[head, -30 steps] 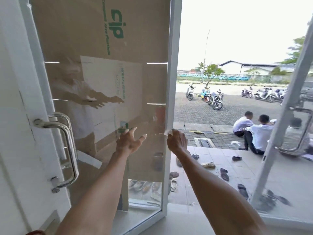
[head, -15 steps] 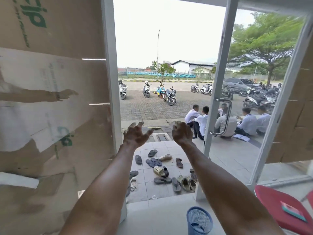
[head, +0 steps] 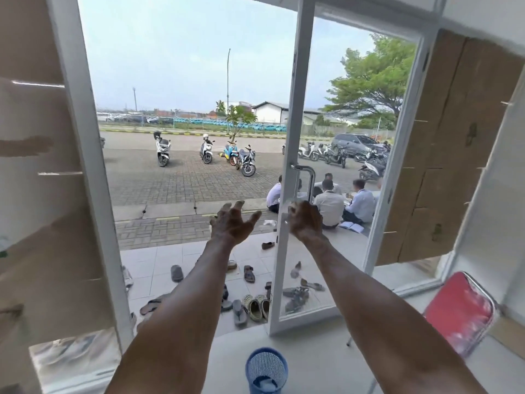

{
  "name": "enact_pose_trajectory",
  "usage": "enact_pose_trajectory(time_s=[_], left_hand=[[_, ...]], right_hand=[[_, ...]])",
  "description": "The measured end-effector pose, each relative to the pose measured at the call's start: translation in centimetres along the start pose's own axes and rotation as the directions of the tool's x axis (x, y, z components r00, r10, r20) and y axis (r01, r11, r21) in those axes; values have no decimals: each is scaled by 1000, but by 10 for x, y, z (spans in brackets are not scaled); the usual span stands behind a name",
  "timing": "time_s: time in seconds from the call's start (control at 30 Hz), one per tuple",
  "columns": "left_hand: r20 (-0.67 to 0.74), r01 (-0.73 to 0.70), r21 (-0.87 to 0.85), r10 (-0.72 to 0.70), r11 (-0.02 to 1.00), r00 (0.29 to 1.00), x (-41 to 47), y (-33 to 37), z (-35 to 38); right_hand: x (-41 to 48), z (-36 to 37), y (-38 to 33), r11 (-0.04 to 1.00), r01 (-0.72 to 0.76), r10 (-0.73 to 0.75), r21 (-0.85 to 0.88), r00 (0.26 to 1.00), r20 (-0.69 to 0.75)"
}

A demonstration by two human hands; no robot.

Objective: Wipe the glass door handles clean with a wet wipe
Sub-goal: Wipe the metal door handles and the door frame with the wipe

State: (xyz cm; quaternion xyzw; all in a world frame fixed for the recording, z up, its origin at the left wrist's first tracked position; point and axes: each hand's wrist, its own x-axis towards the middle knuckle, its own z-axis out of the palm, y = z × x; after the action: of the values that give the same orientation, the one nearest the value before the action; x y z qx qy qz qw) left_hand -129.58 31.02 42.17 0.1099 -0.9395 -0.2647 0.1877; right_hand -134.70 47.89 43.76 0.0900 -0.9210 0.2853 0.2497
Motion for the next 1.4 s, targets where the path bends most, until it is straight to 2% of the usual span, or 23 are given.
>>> enact_pose_trajectory(time_s=[0.13,0.4,0.6,0.8,1.07,1.23,1.4], left_hand=[[24,-44,-10,44,999,999,14,51,37],[24,-102,-37,103,994,994,71,108,101],[26,-114,-43,115,993,993,146,129,155],[-30,-102,-58,101,993,994,251,156,191],[-104,-107,-17,105,994,989,370,193,230],[-145,-84,-2,83,996,986,423,209,259],[-203,-73,37,79,997,976,479,222,284]], right_hand=[[20,-20,52,999,-33,33,9,999,-22],[80,-22,131,994,-109,108,-22,993,-47],[155,9,183,996,-67,65,-50,997,-44],[262,46,219,998,-33,32,-49,999,-26],[391,88,260,998,-3,5,58,1000,-22],[447,115,282,996,58,-56,68,998,-27],[514,138,301,967,102,-108,231,994,10]])
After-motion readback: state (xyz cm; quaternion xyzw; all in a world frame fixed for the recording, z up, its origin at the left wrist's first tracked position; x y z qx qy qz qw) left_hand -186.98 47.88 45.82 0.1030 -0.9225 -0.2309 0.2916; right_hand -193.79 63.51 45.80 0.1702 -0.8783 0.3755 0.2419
